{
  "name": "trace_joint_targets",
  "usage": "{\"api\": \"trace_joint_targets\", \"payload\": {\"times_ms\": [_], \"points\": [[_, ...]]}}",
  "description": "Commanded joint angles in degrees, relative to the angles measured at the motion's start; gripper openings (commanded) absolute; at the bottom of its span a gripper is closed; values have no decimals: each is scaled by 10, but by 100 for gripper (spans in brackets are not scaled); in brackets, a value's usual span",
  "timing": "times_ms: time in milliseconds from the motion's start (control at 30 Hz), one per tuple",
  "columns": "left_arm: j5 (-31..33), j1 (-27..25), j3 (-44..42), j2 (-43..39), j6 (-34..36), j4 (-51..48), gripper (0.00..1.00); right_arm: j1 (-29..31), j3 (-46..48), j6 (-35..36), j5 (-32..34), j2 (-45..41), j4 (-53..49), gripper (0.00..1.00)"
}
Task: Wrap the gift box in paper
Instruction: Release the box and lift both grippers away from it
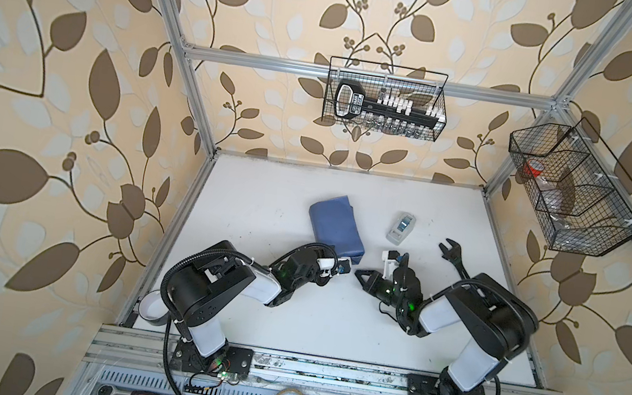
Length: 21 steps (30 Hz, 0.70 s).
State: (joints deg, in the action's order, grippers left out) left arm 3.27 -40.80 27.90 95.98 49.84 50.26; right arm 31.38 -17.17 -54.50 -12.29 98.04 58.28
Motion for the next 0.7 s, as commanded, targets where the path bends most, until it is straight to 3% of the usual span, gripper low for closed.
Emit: {"api": "trace_joint_targets", "payload": {"times_ms": [0,167,300,333,367,400,467,533,667], "points": [[-13,6,-8,-18,-10,-67,54,-25,20,48,-29,-79,-74,17],[-44,6,-7,-103,-43,-133,71,-48,-34,170,20,-239,-335,30],[-77,6,3,-222,-128,-218,79,-63,-110,219,38,-263,-432,44],[-64,9,3,-248,-178,-223,82,-66,-134,225,35,-249,-444,50],[-40,13,4,-271,-246,-225,84,-68,-157,228,31,-230,-451,71],[-24,24,9,-288,-317,-236,87,-68,-180,228,28,-211,-456,78],[13,69,45,-307,-519,-321,91,-69,-225,226,17,-162,-453,85],[-11,124,95,-292,-678,-429,91,-75,-264,215,-4,-113,-446,90],[-143,190,174,-193,-800,-491,87,-79,-342,207,-37,-25,-448,93]]}}
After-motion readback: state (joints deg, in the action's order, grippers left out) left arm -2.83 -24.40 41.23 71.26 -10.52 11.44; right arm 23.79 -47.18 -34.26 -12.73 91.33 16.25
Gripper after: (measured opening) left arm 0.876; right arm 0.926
